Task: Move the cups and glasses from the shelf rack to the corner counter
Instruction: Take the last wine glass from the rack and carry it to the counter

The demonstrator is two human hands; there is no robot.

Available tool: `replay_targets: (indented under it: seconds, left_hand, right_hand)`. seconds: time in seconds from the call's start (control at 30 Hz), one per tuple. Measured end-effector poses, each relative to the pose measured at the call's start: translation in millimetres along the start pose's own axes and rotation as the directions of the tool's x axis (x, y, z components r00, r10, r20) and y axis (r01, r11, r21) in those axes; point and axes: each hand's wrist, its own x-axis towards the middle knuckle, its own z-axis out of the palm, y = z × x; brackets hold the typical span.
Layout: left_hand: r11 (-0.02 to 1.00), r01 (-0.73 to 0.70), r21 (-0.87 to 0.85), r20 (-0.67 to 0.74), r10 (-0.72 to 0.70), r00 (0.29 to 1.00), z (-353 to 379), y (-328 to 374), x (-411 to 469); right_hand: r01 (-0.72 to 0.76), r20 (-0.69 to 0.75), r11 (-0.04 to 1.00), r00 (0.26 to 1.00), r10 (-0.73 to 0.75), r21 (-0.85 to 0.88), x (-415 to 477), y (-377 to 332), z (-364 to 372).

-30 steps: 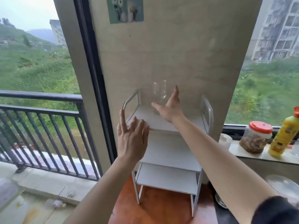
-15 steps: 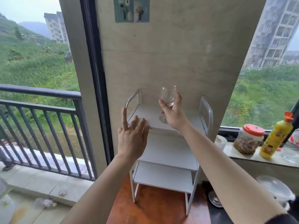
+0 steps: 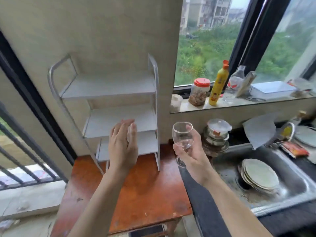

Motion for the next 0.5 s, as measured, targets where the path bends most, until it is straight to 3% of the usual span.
replay_targets:
  seconds: [0.2, 0.37, 0.5]
  left_hand:
    - [0.978, 0.053, -0.201, 0.323, 0.015, 0.946, 113, 54, -59]
    - [0.941, -0.16, -0.298, 0.453, 0.287, 0.844, 194, 159, -112]
    - [0.906, -0.306, -0.293, 0.543, 0.421, 0.726, 247, 249, -166]
  right_hand:
    - [-0.158, -0.367, 0.987, 0.919, 0.143, -0.01, -106, 28, -117]
    - [-0.114, -0.664, 0.992, 0.747, 0.049, -0.054, -184, -8, -223]
    - [-0.084, -0.776, 0.992, 0.63, -0.022, -0.096, -263, -29, -301]
